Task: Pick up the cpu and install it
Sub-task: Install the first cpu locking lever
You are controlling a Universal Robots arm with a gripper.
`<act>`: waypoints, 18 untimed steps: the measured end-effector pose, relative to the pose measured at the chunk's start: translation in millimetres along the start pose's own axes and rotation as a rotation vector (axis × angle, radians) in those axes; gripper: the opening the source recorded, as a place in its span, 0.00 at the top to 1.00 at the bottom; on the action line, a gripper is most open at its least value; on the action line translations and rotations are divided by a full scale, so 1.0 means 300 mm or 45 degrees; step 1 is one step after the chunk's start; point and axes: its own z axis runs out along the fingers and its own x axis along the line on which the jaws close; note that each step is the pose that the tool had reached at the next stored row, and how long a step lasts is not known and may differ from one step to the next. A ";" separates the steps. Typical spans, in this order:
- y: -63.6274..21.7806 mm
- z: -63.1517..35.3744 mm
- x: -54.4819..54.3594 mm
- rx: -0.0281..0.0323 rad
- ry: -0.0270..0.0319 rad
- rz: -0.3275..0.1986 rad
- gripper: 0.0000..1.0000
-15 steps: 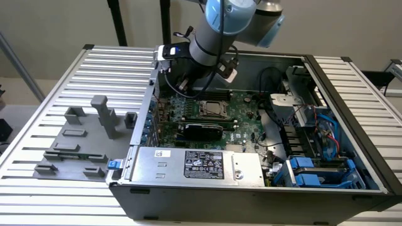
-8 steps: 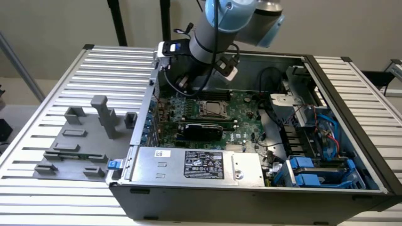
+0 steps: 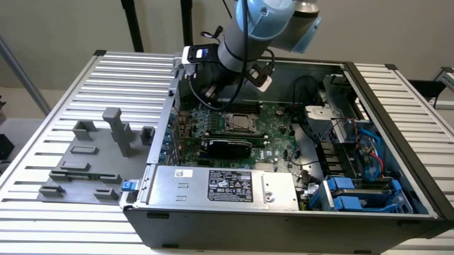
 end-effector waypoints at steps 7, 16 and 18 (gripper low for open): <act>0.084 -0.023 0.056 0.0044 0.0076 -0.002 0.89; 0.143 -0.021 0.079 -0.0126 0.0159 -0.010 0.89; 0.142 -0.016 0.075 -0.0192 0.0150 -0.012 0.89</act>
